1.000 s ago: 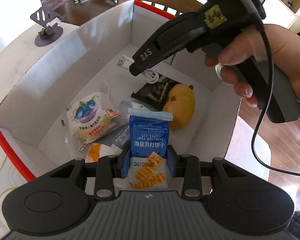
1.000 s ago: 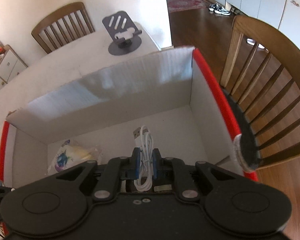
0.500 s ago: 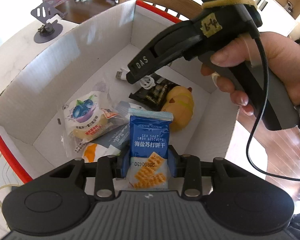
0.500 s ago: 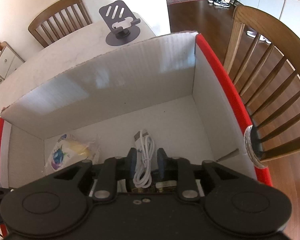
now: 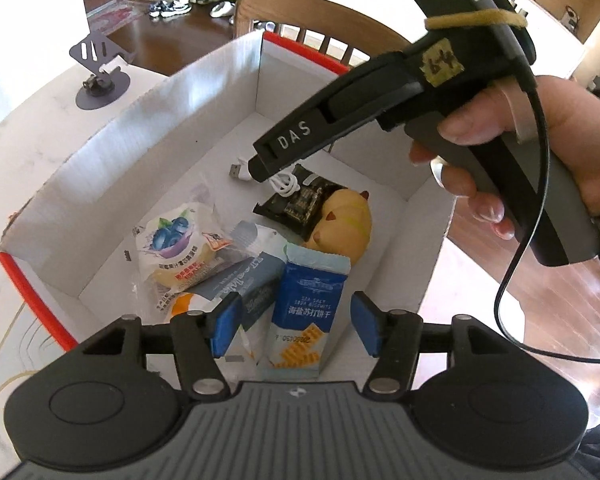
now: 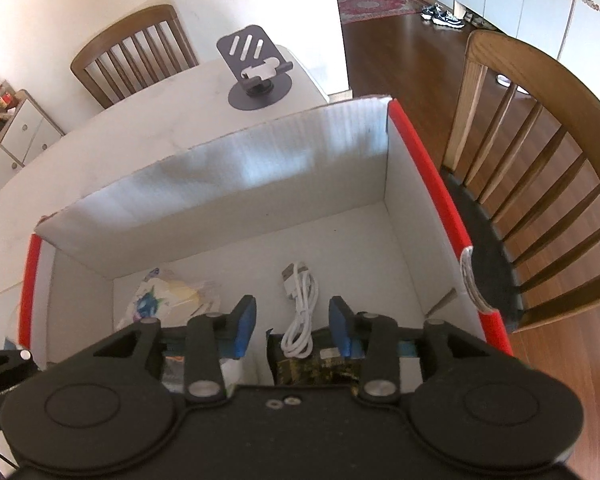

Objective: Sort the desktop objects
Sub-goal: 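Open both tools to drop the biscuit box and cable in the box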

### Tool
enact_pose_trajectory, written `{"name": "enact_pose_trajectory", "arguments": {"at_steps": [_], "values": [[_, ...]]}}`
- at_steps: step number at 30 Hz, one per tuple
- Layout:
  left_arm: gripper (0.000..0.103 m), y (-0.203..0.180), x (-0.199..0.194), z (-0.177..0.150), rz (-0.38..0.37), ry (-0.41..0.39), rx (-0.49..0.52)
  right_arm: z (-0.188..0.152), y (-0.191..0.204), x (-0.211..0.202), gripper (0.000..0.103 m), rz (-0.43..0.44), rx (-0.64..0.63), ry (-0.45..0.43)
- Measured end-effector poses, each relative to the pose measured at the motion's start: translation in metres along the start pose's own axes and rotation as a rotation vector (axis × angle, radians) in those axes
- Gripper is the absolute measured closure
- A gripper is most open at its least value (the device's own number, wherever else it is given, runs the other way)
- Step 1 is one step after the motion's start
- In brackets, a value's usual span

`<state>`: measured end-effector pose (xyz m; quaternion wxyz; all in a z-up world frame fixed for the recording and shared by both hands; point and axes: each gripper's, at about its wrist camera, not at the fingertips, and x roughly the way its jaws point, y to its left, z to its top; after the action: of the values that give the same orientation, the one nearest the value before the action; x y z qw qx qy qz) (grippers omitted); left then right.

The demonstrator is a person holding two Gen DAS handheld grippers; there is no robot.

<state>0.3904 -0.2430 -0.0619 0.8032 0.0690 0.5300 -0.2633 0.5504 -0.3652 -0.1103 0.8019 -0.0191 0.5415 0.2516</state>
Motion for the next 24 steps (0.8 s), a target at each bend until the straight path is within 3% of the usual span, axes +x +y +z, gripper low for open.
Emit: {"name": "enact_pose_trajectory", "arguments": {"at_steps": [15, 24], "values": [[0.044, -0.011, -0.032, -0.012, 0.021, -0.09, -0.037, -0.018, 0.009, -0.039, 0.059, 0.044, -0.035, -0.031], [0.044, -0.019, -0.049, -0.026, 0.052, -0.145, -0.067, -0.029, 0.011, -0.056, 0.05, 0.044, -0.05, -0.06]]}}
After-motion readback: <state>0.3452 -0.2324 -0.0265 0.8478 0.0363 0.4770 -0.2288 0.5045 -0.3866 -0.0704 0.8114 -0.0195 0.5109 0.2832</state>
